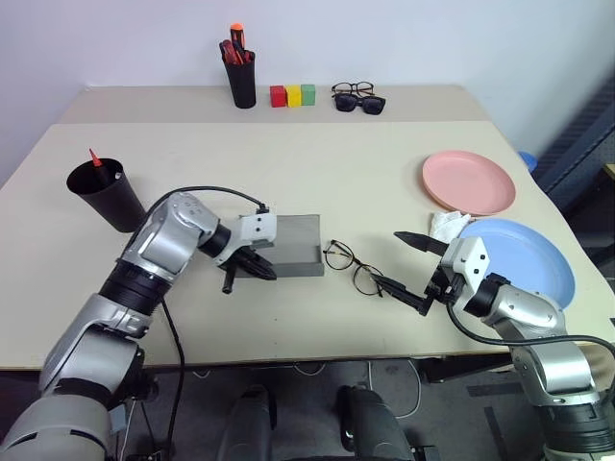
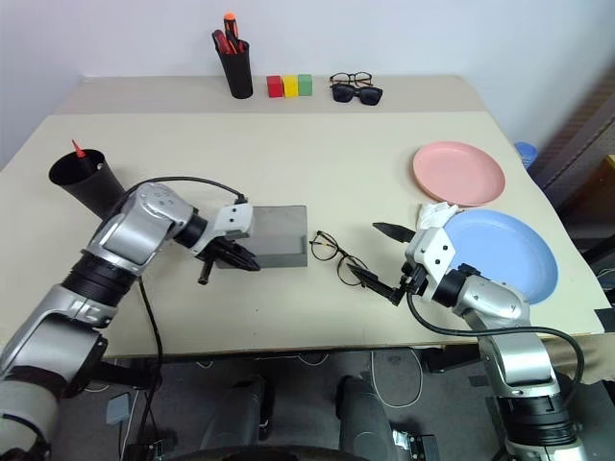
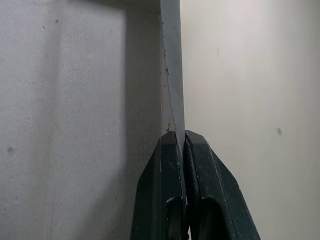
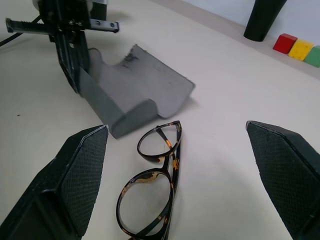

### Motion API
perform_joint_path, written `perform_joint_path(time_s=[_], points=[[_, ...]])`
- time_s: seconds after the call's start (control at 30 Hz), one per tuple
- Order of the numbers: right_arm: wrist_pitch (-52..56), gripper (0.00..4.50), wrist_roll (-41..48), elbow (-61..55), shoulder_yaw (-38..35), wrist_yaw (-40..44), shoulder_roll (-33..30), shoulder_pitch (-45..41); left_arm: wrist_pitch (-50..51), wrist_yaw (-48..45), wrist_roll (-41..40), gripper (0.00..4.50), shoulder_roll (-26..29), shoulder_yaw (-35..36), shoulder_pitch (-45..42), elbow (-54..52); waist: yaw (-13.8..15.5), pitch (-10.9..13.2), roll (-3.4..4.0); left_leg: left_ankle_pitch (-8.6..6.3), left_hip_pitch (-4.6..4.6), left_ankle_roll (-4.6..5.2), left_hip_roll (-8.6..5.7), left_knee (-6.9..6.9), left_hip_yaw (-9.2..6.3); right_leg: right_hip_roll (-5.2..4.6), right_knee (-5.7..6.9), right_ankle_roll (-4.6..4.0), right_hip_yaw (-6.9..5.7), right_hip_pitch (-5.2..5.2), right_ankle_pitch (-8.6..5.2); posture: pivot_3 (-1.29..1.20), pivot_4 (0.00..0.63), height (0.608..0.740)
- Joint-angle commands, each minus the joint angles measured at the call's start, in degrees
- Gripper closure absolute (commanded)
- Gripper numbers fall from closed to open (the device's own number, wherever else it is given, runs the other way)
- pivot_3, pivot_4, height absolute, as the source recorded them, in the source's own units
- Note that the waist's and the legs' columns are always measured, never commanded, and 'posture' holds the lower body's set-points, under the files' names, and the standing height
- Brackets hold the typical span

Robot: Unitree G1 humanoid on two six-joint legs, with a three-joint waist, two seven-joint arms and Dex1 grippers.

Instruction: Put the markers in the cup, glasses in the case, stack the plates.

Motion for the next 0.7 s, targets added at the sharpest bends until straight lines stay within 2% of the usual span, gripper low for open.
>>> perform_joint_path(time_s=[0.03, 0.23, 0.57, 0.7], points=[[-1.4, 0.0, 0.2, -0.8, -0.7, -0.5, 0.1, -0.1, 0.0, 1.7, 0.3, 4.47, -2.1, -1.2, -2.3, 1.2, -0.1, 0.0, 0.0, 0.0, 0.0, 0.0, 0.0, 0.0, 0.0, 0.0, 0.0, 0.0, 0.0, 0.0, 0.0, 0.0, 0.15, 0.74], [-1.8, 0.0, 0.0, -0.8, -0.5, -0.8, 0.2, 0.0, 0.6, 2.2, 0.0, 4.47, -1.6, -0.7, -2.6, 1.5, -0.5, 0.0, 0.01, 0.0, 0.04, 0.0, 0.01, -0.03, -0.02, 0.02, 0.04, 0.0, 0.0, -0.01, 0.0, 0.0, 0.15, 0.74], [-0.7, 0.0, 0.4, -0.5, 0.3, 0.0, -0.2, -0.4, 3.3, 2.9, -2.5, 4.47, 3.2, 0.6, 1.8, -4.5, -0.5, 0.0, 0.01, 0.0, 0.03, 0.0, 0.01, -0.03, -0.03, 0.02, 0.04, 0.0, 0.0, -0.01, 0.0, 0.0, 0.15, 0.74], [0.6, 0.0, 0.6, -0.4, 0.2, 0.1, -0.5, -0.6, 2.8, 3.7, -2.6, 4.47, 2.9, -0.1, 2.4, -5.3, -0.5, 0.0, 0.02, 0.0, 0.03, 0.01, 0.01, -0.03, -0.03, 0.02, 0.04, 0.0, 0.0, -0.01, 0.0, 0.0, 0.15, 0.74]])
